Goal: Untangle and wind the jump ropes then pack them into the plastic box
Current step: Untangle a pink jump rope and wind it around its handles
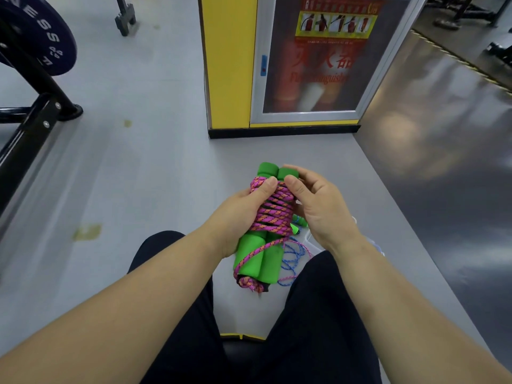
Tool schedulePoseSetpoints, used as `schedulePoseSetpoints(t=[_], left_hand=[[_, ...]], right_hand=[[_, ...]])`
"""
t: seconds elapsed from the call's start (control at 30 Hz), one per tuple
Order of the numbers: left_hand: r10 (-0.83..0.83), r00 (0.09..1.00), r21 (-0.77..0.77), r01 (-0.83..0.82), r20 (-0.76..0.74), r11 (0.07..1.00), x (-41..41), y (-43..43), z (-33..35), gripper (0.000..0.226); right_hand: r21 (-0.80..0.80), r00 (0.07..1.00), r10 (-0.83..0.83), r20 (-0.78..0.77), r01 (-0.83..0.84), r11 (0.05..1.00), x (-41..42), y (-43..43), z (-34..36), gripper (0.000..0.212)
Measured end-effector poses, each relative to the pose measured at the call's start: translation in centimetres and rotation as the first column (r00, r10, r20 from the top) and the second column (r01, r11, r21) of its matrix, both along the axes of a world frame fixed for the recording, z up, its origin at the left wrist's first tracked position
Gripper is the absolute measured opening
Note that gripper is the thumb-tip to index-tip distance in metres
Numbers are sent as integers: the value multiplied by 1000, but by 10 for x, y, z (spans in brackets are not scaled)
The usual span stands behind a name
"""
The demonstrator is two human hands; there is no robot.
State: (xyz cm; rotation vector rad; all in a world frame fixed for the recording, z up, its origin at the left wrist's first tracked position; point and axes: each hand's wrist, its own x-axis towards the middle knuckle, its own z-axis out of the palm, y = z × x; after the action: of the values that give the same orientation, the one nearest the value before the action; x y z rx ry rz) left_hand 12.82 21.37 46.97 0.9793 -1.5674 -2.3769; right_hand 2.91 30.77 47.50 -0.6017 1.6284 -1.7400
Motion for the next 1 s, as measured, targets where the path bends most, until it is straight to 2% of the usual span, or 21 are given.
schedulePoseSetpoints(t=[0.07,0.1,0.17,0.23,0.37,0.43,0.5,0.57,0.67,0.73,0.83,0.87,0.9,0.93,0.97,1.0], left_hand=[[30,999,0,-30,13,1000,-1,-1,0,41],[54,998,-5,-53,16,999,-1,-3,0,42],[91,996,-24,-90,20,996,-2,-7,-1,44],[99,995,-59,-98,21,993,-1,-9,-3,47],[84,996,-100,-81,21,992,1,-8,-5,38],[86,996,-112,-83,20,990,2,-8,-6,35],[90,996,-137,-85,28,987,3,-9,-8,36],[93,995,-174,-85,36,981,3,-10,-11,37],[93,995,-215,-80,48,973,2,-10,-15,35],[75,996,-111,-70,46,991,3,-8,-17,33],[88,994,54,-92,64,994,4,-5,-18,32],[101,992,65,-106,72,992,3,-6,-19,31],[115,990,66,-120,80,991,2,-7,-19,30],[126,988,59,-132,85,990,1,-8,-19,29],[130,987,43,-135,89,990,0,-10,-18,29],[131,987,29,-134,89,991,-1,-12,-19,28]], right_hand=[[39,998,-45,-49,47,998,0,0,-5,32],[57,988,-93,-123,101,993,1,1,-9,32],[53,918,-172,-358,204,978,5,5,-15,23],[52,827,-150,-542,211,976,9,8,-19,19],[58,773,-117,-623,195,979,11,6,-21,10],[96,679,-50,-732,176,980,8,4,-21,6],[158,529,62,-847,139,978,6,1,-21,9],[193,414,132,-901,107,975,4,-1,-21,15],[199,389,173,-905,28,980,5,-2,-20,15],[215,394,209,-895,-29,976,3,2,-23,15],[220,347,236,-908,-86,972,-2,10,-32,22],[208,354,226,-908,-87,974,-3,13,-36,22],[191,409,206,-889,-77,979,-4,16,-41,20],[173,527,166,-833,-38,984,-3,18,-43,16],[170,697,107,-709,22,985,-2,19,-44,11],[198,867,48,-496,59,978,-1,18,-45,12]])
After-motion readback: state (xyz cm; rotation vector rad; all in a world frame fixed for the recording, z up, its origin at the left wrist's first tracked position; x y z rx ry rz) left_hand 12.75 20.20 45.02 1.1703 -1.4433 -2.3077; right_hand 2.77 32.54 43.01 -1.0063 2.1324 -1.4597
